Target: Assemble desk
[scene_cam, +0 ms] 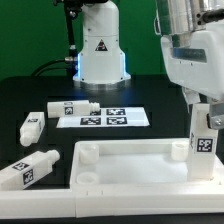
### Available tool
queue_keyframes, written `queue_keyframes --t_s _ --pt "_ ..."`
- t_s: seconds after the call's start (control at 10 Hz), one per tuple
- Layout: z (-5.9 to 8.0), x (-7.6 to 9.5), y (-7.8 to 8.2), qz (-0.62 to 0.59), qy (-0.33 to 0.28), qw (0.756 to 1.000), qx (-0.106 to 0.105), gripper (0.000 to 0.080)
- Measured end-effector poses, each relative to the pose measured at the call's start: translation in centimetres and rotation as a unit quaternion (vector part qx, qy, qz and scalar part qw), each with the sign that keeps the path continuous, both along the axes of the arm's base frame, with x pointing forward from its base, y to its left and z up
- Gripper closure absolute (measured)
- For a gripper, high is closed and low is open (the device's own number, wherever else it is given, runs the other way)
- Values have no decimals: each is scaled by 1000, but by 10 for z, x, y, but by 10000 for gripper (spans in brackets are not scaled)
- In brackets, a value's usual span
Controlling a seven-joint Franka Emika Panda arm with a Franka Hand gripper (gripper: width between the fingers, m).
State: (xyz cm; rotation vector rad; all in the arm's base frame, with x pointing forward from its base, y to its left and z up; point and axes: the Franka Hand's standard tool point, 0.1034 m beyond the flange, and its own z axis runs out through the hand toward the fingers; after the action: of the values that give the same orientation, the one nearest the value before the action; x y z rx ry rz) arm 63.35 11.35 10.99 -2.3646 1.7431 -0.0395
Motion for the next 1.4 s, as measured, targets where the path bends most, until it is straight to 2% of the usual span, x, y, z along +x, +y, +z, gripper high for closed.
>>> queue_keyframes --t_s 0.1,0.4,0.5,0.6,0.7,0.8,0.9,1.0,1.1,1.4 --pt "-1 1 1 85 -4 996 -10 163" --pt "-1 2 0 168 -18 985 -24 154" --pt "-2 1 -1 253 -26 966 -44 151" --pt "-1 1 -2 387 -32 918 -85 151" --pt "1 3 0 444 -36 890 -99 151" --pt "2 3 1 446 -40 889 -100 151" --pt "1 3 1 435 -38 894 -98 241" --pt "0 3 1 435 -38 894 -98 421" --pt "0 3 -1 420 -36 901 -97 513" --pt "0 3 -4 271 -9 960 -76 513"
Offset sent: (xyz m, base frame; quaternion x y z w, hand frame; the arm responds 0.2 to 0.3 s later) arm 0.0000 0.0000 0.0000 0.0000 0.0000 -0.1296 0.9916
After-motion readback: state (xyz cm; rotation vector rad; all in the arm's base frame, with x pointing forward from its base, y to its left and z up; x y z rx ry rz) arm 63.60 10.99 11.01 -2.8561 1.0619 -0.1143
